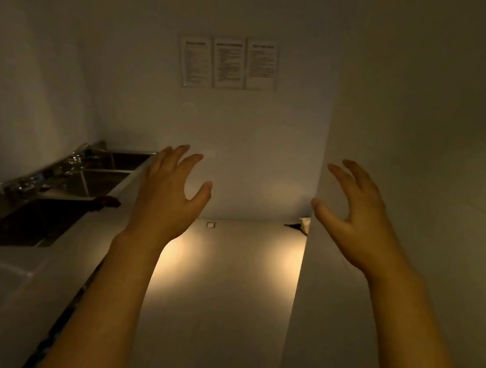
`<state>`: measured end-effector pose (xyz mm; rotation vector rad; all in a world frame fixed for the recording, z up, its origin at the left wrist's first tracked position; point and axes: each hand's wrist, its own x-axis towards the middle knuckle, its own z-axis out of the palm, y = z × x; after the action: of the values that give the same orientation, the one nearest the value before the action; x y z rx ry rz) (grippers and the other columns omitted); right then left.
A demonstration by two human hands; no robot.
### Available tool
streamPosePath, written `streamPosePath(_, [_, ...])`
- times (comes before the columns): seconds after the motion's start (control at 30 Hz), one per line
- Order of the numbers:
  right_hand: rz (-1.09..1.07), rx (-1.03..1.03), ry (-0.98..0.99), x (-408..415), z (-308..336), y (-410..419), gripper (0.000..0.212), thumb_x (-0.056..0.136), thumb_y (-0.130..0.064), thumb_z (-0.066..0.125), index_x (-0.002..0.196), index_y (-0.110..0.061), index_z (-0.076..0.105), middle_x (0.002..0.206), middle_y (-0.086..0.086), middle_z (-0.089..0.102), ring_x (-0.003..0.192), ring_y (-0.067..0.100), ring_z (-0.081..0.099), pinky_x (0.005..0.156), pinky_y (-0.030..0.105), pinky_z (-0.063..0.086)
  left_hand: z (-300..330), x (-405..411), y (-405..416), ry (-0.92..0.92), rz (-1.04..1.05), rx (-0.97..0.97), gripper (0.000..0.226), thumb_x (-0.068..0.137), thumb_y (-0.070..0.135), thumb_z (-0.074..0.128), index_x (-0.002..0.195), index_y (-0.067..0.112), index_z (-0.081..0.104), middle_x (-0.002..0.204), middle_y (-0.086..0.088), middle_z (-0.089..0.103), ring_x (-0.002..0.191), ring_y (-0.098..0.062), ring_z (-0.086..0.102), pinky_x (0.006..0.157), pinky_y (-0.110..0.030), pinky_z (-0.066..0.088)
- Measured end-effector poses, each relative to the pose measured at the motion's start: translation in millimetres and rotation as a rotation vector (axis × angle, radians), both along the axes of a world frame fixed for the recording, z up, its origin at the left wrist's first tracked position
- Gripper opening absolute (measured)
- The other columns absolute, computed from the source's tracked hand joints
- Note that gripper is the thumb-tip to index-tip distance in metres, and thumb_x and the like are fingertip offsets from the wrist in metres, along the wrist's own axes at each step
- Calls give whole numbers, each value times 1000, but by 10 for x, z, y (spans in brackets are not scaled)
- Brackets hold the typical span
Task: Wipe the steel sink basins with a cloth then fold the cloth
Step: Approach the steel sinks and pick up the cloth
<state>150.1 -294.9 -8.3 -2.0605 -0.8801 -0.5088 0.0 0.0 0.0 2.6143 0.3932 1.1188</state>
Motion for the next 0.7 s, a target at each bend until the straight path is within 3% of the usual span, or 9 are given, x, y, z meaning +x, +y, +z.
streamPosePath(0.17, [76, -23, 49, 40, -123, 264, 70, 92, -66, 51, 155, -47, 27, 166, -22, 14, 154, 14, 16, 121, 49, 28, -37, -190, 71, 39, 63, -7, 66, 93, 51, 49, 152, 22, 47, 163, -4, 37, 154, -29, 25, 122, -60, 27])
streamPosePath(0.33, [108, -41, 48, 149, -277, 557, 71, 91, -67, 51, 155, -46, 28, 166, -19, 15, 154, 16, 18, 119, 48, 31, -236, -225, 305, 67, 116, -52, 68, 91, 54, 48, 154, 27, 45, 167, -2, 31, 156, -28, 19, 124, -57, 22])
streamPosePath(0.6, [86, -58, 55, 532, -356, 1013, 69, 92, -62, 55, 155, -46, 29, 165, -21, 16, 153, 14, 19, 114, 55, 40, -513, 291, 832, 113, 84, -69, 66, 94, 56, 47, 152, 26, 47, 165, -1, 33, 155, -28, 23, 122, -56, 30])
streamPosePath(0.7, [46, -77, 39, 762, -369, 1250, 72, 89, -65, 51, 155, -45, 30, 166, -19, 16, 153, 14, 19, 119, 51, 34, -558, 618, 1135, 78, 52, -138, 66, 93, 58, 47, 153, 30, 45, 167, 1, 30, 156, -27, 21, 123, -58, 28])
